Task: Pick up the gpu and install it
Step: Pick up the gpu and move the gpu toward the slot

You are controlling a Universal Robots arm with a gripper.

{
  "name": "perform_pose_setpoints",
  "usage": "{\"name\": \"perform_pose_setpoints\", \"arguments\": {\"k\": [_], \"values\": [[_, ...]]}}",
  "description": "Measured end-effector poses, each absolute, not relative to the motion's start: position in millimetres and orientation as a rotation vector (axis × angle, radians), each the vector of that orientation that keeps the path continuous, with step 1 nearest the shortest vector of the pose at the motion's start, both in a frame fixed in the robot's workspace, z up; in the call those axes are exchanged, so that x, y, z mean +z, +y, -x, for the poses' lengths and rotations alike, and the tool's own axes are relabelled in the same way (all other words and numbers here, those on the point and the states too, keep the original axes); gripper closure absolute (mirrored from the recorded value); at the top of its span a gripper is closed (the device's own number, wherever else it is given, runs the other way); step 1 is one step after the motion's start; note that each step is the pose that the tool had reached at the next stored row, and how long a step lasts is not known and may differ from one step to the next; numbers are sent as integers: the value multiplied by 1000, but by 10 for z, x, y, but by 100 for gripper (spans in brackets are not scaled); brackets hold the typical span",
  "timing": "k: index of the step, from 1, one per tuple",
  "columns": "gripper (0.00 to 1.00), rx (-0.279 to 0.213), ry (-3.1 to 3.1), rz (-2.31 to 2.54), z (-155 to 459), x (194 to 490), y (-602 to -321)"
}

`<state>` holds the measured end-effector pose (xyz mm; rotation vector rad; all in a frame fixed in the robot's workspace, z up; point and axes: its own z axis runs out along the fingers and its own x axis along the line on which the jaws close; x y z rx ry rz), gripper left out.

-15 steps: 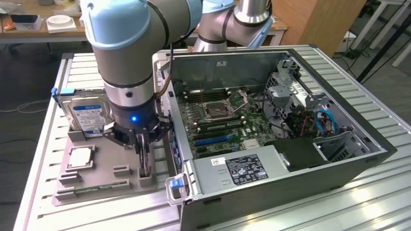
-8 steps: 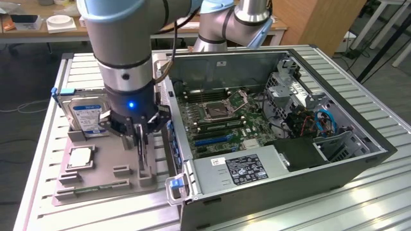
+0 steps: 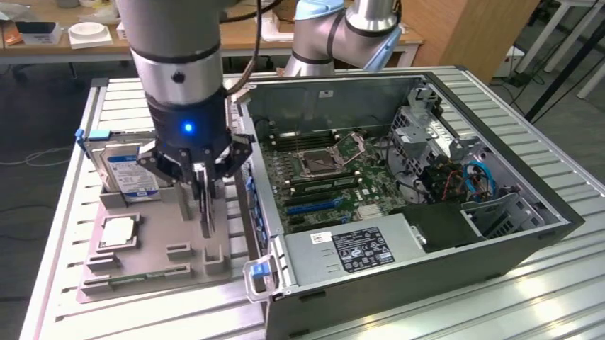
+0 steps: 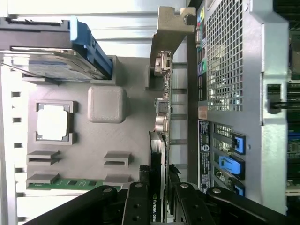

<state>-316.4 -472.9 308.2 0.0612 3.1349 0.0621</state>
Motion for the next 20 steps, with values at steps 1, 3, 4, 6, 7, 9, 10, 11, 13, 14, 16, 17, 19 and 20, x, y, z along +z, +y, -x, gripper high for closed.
{"name": "perform_pose_setpoints", "arguments": {"k": [1, 3, 4, 6, 7, 9, 10, 11, 13, 14, 16, 17, 19, 20], "values": [[74, 62, 3135, -61, 3164, 3127, -4729], [74, 62, 3135, -61, 3164, 3216, -4729], [74, 62, 3135, -61, 3164, 3261, -4729], [74, 62, 3135, -61, 3164, 3356, -4729], [74, 62, 3135, -61, 3164, 3400, -4729], [74, 61, 3135, -61, 3164, 3490, -4729], [74, 61, 3135, -61, 3164, 3536, -4729], [74, 61, 3135, -61, 3164, 3583, -4730], [74, 61, 3135, -61, 3164, 3673, -4730], [74, 60, 3135, -61, 3164, 3718, -4730], [74, 60, 3135, -61, 3164, 3807, -4730], [74, 60, 3135, -61, 3164, 3853, -4730], [74, 59, 3135, -61, 3164, 3947, -4730], [74, 59, 3136, -61, 3164, 3992, -4729]]}}
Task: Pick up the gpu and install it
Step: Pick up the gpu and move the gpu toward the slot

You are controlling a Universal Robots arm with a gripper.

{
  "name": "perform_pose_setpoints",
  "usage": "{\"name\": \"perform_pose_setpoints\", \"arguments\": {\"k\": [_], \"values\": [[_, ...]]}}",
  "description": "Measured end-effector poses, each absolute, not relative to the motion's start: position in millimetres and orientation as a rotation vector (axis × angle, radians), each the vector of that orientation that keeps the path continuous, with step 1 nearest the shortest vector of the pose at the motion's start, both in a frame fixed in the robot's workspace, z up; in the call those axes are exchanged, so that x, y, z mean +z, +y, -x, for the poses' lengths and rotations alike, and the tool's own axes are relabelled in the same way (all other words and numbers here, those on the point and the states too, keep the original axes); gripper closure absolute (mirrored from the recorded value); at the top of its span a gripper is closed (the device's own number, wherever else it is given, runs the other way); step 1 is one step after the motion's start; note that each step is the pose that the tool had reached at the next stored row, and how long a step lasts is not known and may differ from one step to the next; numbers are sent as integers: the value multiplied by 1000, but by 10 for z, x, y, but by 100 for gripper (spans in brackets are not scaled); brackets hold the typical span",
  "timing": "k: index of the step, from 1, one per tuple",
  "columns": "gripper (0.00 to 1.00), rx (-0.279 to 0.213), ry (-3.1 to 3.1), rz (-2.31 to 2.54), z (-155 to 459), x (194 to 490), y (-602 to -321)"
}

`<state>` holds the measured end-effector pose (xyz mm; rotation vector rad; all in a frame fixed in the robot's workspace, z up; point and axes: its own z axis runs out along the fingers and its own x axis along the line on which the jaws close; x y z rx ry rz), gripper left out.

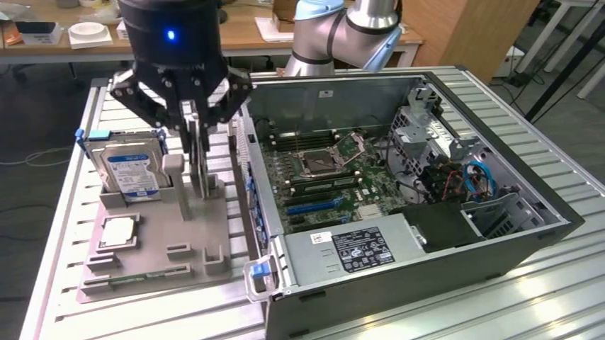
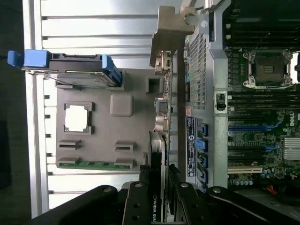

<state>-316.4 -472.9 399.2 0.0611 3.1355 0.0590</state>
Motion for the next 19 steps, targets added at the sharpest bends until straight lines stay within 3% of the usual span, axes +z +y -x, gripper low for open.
{"name": "perform_pose_setpoints", "arguments": {"k": [8, 19], "values": [[74, 56, 3137, -61, 3164, 4346, -4729], [74, 56, 3137, -61, 2948, 4318, -4734]]}}
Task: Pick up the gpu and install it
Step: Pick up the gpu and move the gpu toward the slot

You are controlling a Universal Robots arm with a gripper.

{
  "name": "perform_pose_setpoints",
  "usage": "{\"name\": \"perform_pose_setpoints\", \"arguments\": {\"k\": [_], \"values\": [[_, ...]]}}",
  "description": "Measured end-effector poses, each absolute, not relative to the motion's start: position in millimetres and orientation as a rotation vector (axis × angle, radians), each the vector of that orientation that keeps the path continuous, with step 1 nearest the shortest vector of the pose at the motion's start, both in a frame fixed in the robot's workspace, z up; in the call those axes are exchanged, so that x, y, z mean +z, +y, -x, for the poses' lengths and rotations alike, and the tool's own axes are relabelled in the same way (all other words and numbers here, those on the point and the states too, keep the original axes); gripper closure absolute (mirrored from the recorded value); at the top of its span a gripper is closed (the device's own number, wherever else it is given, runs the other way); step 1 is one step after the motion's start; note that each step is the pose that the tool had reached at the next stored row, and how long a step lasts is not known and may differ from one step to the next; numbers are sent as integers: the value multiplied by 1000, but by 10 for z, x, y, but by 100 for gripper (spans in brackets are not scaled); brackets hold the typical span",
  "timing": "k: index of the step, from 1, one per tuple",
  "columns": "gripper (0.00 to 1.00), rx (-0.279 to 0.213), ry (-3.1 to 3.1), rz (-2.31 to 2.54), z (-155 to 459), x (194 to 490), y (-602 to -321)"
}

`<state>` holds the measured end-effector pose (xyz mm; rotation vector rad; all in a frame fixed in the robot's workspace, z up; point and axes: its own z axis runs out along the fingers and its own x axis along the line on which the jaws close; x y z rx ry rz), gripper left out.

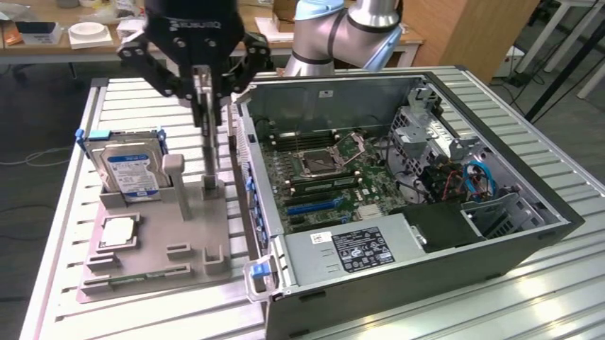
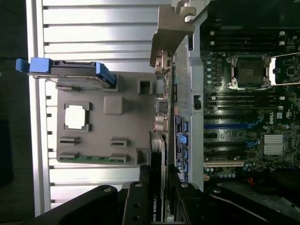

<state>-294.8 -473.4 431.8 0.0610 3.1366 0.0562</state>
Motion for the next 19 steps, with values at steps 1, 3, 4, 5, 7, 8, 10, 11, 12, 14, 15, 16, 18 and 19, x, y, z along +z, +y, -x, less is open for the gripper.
{"name": "perform_pose_setpoints", "arguments": {"k": [1, 3, 4, 5, 7, 8, 10, 11, 12, 14, 15, 16, 18, 19], "values": [[74, 56, 3137, -61, 2906, 4315, -4735], [74, 56, 3137, -61, 2819, 4307, -4736], [74, 56, 3137, -61, 2775, 4303, -4737], [74, 56, 3137, -60, 2730, 4299, -4738], [74, 56, 3137, -60, 2639, 4291, -4739], [74, 56, 3137, -60, 2594, 4286, -4738], [74, 56, 3137, -59, 2503, 4277, -4739], [74, 56, 3137, -60, 2459, 4273, -4739], [74, 56, 3137, -59, 2414, 4268, -4740], [74, 56, 3137, -59, 2319, 4254, -4740], [74, 56, 3137, -59, 2274, 4247, -4740], [74, 56, 3137, -59, 2230, 4241, -4740], [74, 56, 3137, -59, 2140, 4225, -4740], [74, 56, 3137, -59, 2095, 4216, -4740]]}}
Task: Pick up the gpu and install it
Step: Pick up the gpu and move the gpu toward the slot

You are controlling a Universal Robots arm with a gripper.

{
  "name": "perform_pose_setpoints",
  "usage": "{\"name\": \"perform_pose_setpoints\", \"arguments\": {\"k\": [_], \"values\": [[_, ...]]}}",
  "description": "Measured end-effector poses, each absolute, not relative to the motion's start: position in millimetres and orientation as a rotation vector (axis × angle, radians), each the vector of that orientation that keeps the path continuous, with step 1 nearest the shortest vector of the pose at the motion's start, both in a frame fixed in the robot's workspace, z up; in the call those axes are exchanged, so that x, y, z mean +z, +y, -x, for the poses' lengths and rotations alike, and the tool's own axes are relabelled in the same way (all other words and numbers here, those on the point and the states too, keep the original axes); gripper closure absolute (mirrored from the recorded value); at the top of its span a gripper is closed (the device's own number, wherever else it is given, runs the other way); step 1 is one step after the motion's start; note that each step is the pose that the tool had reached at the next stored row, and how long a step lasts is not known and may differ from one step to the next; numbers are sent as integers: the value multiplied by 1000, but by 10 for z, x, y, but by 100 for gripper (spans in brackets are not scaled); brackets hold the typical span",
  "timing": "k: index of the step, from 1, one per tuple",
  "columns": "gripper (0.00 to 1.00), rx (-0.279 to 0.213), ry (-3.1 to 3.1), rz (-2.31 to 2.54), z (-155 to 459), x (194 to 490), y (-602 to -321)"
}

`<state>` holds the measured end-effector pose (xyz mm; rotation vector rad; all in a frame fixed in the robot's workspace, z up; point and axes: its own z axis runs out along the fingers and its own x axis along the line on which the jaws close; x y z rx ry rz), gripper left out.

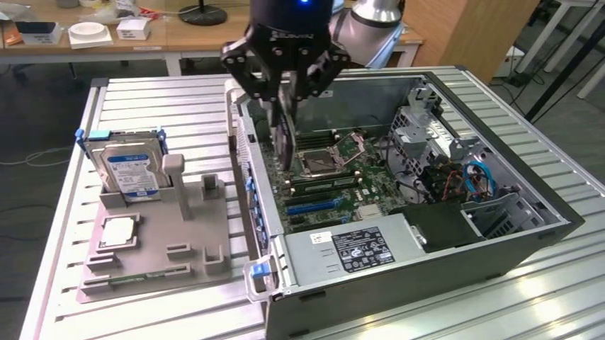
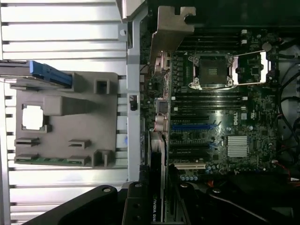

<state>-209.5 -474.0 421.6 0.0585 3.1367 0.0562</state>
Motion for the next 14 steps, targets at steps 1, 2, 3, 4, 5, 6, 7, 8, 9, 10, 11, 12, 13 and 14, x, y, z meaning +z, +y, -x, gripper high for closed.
{"name": "perform_pose_setpoints", "arguments": {"k": [1, 2, 3, 4, 5, 6, 7, 8, 9, 10, 11, 12, 13, 14], "values": [[74, 56, 3137, -58, 2046, 4208, -4740], [74, 56, 3137, -58, 2003, 4200, -4740], [74, 56, 3137, -58, 1956, 4192, -4740], [74, 56, 3137, -58, 1911, 4184, -4740], [74, 56, 3137, -58, 1867, 4176, -4740], [74, 56, 3137, -57, 1823, 4169, -4740], [74, 56, 3137, -57, 1778, 4162, -4740], [74, 56, 3137, -57, 1729, 4154, -4740], [74, 56, 3137, -57, 1683, 4146, -4740], [74, 56, 3137, -56, 1639, 4139, -4740], [74, 56, 3137, -56, 1594, 4132, -4740], [74, 56, 3137, -56, 1549, 4126, -4740], [74, 56, 3137, -55, 1503, 4119, -4740], [74, 56, 3137, -55, 1456, 4113, -4740]]}}
